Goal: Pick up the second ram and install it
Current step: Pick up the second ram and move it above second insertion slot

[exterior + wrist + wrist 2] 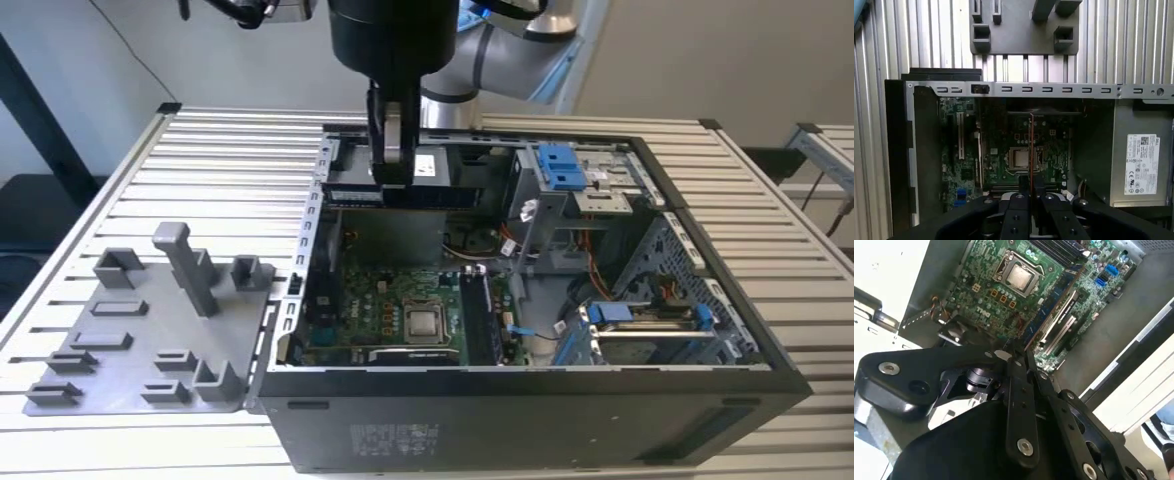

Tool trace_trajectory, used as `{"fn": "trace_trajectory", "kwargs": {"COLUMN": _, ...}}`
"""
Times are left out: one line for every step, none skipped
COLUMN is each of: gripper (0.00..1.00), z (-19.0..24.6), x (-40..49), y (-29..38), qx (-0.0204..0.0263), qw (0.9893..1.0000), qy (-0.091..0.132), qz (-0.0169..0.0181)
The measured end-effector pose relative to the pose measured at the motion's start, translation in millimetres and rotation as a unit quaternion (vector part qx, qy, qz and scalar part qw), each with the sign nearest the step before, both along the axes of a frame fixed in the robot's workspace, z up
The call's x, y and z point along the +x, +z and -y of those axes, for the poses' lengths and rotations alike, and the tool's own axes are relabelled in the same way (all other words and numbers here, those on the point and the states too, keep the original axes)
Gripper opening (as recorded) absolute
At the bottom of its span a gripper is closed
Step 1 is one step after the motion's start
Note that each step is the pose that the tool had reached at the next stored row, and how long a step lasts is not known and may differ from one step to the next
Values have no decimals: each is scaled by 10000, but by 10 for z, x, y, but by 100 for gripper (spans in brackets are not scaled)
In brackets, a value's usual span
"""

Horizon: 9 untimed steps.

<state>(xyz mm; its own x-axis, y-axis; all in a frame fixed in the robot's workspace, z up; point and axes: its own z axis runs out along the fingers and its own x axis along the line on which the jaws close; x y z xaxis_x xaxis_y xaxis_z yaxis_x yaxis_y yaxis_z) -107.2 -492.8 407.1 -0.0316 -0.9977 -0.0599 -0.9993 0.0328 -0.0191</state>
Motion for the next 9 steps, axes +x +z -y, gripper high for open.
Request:
{"fn": "trace_trajectory", "kwargs": {"gripper": 14, "z": -1, "x": 33, "y": -1, "qx": 0, "qw": 10000, "qy": -7, "qz": 0}}
{"fn": "trace_trajectory", "kwargs": {"gripper": 14, "z": -2, "x": 67, "y": 0, "qx": 0, "qw": 10000, "qy": -14, "qz": 0}}
{"fn": "trace_trajectory", "kwargs": {"gripper": 14, "z": -3, "x": 99, "y": 0, "qx": 0, "qw": 10000, "qy": -20, "qz": 0}}
{"fn": "trace_trajectory", "kwargs": {"gripper": 14, "z": -3, "x": 129, "y": 0, "qx": 0, "qw": 10000, "qy": -26, "qz": 0}}
{"fn": "trace_trajectory", "kwargs": {"gripper": 14, "z": -4, "x": 163, "y": -1, "qx": 1, "qw": 10000, "qy": -32, "qz": 0}}
{"fn": "trace_trajectory", "kwargs": {"gripper": 14, "z": -5, "x": 197, "y": 0, "qx": 0, "qw": 10000, "qy": -39, "qz": 0}}
{"fn": "trace_trajectory", "kwargs": {"gripper": 14, "z": -6, "x": 229, "y": 0, "qx": 0, "qw": 10000, "qy": -45, "qz": 0}}
{"fn": "trace_trajectory", "kwargs": {"gripper": 14, "z": -6, "x": 263, "y": 0, "qx": 0, "qw": 10000, "qy": -50, "qz": 0}}
{"fn": "trace_trajectory", "kwargs": {"gripper": 14, "z": -7, "x": 296, "y": -1, "qx": 0, "qw": 10000, "qy": -56, "qz": 0}}
